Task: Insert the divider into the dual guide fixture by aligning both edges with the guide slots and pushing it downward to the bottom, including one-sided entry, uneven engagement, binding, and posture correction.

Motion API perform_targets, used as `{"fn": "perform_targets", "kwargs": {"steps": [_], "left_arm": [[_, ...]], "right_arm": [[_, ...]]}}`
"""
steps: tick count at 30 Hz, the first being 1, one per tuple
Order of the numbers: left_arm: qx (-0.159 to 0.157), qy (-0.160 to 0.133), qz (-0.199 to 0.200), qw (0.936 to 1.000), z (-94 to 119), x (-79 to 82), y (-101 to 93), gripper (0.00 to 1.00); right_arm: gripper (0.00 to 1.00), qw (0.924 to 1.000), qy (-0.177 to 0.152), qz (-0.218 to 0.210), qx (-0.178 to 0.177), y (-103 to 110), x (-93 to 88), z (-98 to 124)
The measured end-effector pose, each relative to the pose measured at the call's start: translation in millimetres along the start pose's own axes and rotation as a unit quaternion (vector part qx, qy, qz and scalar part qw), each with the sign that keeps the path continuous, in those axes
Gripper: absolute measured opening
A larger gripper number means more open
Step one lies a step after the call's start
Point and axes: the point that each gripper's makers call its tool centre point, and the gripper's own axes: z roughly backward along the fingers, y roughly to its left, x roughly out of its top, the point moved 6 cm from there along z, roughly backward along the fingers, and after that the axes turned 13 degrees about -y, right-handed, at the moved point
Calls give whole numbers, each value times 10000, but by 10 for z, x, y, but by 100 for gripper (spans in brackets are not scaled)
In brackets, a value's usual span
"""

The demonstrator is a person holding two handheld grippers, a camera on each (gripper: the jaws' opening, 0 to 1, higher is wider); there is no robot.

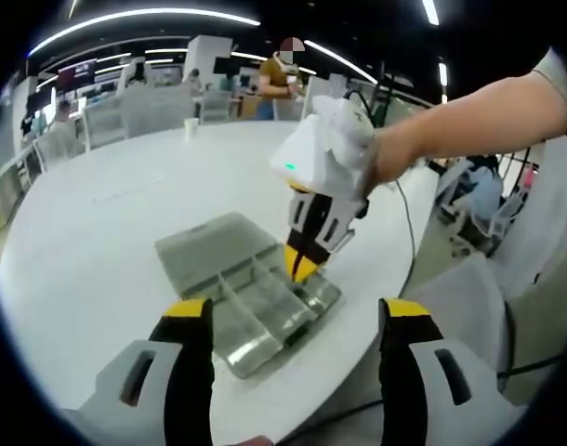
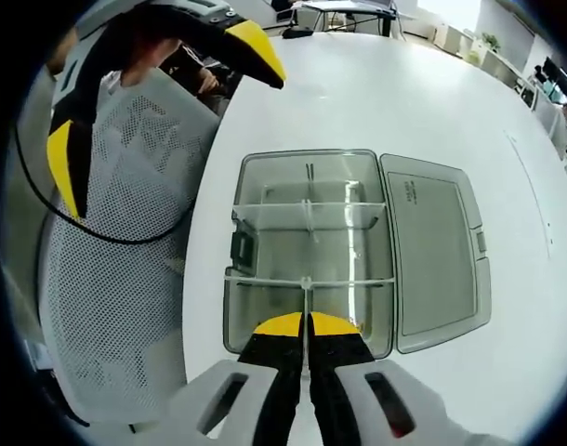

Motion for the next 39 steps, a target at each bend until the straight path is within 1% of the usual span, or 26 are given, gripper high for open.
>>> {"fn": "perform_targets", "kwargs": {"steps": [39], "left_arm": [[-10,-11,-57,10000,17,19,16,71]], "right_arm": [[0,9998,-6,-89,-184,24,-2,-14]]}}
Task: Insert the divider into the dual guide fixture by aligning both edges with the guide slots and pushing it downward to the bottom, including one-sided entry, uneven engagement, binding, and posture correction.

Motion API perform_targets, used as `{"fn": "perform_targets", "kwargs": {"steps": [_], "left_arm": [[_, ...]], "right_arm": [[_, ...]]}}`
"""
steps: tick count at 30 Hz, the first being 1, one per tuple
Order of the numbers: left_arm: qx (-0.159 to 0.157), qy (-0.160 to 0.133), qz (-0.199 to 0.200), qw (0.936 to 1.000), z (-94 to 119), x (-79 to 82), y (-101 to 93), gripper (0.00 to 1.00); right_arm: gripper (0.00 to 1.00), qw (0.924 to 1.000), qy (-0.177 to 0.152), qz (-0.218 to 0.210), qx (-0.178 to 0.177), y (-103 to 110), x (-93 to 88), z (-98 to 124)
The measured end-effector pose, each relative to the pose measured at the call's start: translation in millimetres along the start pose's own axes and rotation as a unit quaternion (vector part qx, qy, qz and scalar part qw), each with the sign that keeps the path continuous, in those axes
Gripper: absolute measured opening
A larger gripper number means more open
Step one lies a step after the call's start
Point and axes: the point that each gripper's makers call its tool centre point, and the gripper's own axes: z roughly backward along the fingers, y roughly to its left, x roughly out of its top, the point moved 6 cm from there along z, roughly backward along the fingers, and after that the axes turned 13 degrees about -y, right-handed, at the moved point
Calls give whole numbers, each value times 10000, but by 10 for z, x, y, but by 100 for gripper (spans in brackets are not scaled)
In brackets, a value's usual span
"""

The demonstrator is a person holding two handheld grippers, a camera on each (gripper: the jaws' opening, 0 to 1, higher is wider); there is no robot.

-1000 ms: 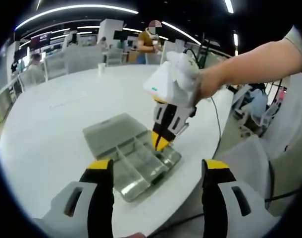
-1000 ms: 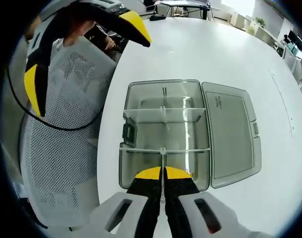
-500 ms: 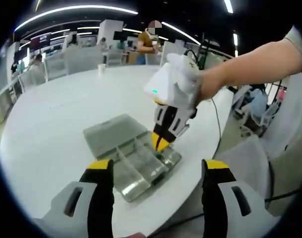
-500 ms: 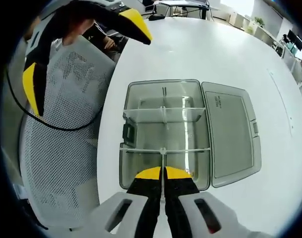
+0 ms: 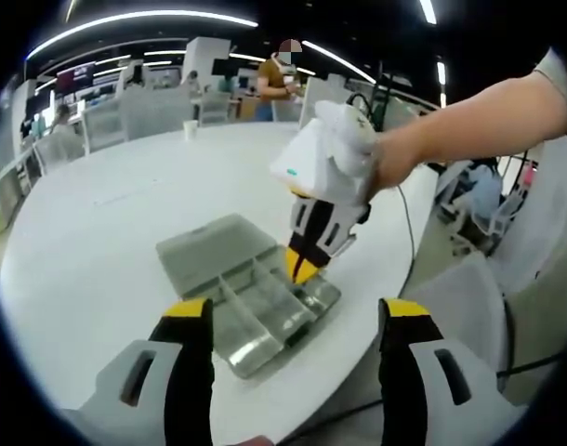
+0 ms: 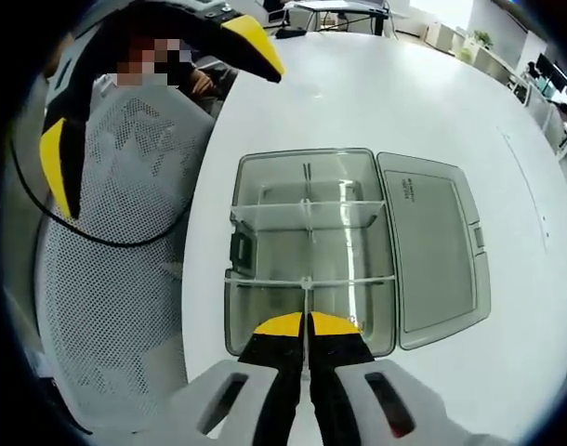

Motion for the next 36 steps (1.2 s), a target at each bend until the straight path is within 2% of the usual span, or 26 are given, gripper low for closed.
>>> {"fn": "perform_targets", "kwargs": {"steps": [36], "left_arm": [[61,-63,14,10000,83,10,28,71]], "right_arm": [[0,9996,18,135,-234,32,3,50]]}}
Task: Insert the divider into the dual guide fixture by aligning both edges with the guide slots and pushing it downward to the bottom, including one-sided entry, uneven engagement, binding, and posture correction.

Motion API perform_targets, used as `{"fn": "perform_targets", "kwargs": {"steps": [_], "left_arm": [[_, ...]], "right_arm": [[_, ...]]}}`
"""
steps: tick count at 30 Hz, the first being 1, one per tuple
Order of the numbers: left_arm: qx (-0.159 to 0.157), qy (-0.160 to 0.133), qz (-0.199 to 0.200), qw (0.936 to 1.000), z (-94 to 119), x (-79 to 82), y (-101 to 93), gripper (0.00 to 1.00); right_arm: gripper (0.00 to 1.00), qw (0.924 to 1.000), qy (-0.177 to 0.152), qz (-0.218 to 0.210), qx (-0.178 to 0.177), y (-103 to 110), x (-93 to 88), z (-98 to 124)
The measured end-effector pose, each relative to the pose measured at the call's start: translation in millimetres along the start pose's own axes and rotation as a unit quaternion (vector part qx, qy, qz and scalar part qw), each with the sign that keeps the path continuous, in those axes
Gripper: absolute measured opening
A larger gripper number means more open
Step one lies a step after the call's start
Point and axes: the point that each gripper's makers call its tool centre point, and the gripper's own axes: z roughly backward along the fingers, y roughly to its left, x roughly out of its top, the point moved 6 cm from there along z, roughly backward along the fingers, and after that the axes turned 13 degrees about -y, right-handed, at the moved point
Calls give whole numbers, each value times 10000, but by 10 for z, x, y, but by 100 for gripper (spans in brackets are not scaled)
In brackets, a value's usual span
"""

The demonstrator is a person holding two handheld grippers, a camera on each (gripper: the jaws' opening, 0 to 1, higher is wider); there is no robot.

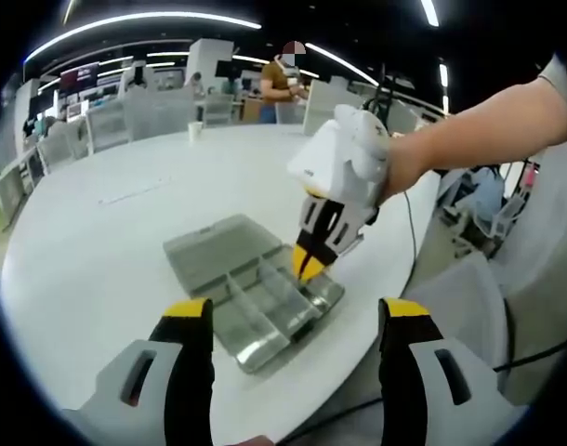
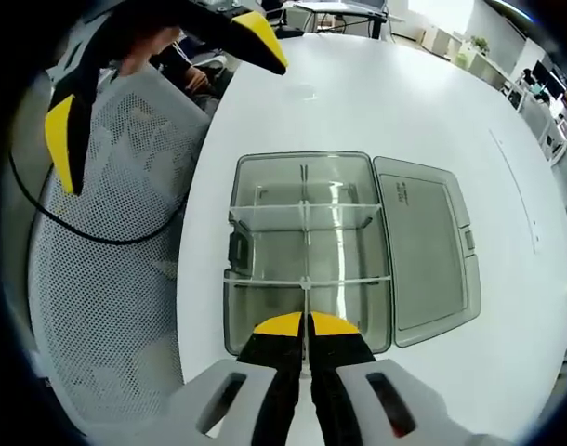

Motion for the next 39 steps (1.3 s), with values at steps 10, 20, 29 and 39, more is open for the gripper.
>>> {"fn": "perform_targets", "kwargs": {"steps": [10,20,29,39], "left_arm": [[17,20,-9,10000,30,-22,18,71],[48,18,-7,10000,64,-14,18,71],[40,5,2,10000,56,-12,29,71],[14,-8,-11,10000,41,10,15,71]], "right_arm": [[0,10000,30,55,-11,-7,-44,-52],[0,9999,84,132,5,-7,-44,-105],[3,9999,84,122,8,-16,-33,-82],[2,9997,63,226,11,-26,13,-34]]}}
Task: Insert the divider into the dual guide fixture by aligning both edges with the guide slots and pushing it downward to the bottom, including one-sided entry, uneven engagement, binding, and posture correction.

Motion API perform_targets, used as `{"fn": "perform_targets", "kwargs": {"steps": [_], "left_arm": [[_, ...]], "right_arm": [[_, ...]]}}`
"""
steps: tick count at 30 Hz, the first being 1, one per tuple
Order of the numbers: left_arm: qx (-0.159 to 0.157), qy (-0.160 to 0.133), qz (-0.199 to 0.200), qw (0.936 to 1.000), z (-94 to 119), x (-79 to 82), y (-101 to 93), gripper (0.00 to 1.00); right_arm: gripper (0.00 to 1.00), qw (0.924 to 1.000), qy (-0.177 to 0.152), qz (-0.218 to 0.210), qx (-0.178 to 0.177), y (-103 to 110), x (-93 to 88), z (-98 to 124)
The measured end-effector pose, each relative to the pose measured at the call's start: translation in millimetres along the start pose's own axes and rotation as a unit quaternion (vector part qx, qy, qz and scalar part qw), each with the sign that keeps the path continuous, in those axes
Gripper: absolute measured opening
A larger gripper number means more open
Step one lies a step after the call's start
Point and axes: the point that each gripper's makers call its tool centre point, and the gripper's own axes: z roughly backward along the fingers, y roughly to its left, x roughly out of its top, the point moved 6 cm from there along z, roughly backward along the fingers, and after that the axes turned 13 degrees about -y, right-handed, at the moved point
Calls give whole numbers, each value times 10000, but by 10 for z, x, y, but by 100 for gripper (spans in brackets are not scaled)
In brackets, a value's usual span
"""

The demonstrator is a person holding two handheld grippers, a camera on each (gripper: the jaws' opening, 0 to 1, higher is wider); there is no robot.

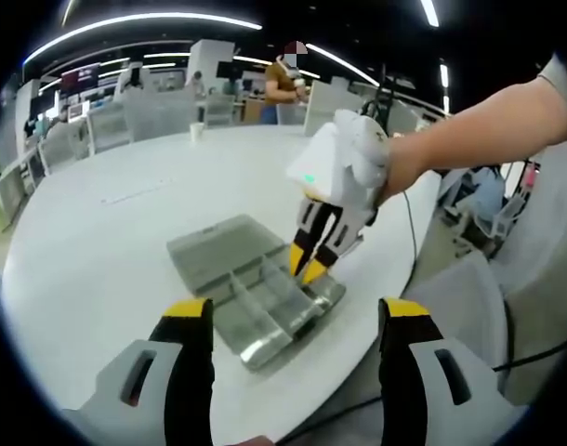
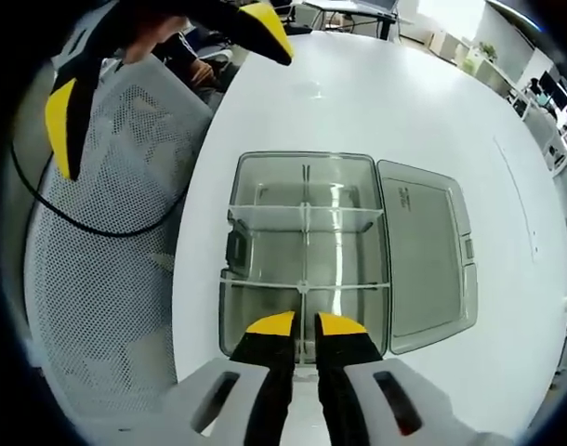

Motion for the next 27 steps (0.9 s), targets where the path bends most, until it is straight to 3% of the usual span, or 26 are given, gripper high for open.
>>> {"fn": "perform_targets", "kwargs": {"steps": [18,27], "left_arm": [[14,8,-10,10000,0,-22,45,71],[39,11,-11,10000,7,-12,50,71]], "right_arm": [[0,9999,-61,70,64,15,-12,-60],[0,9999,90,-117,56,20,-22,-97]]}}
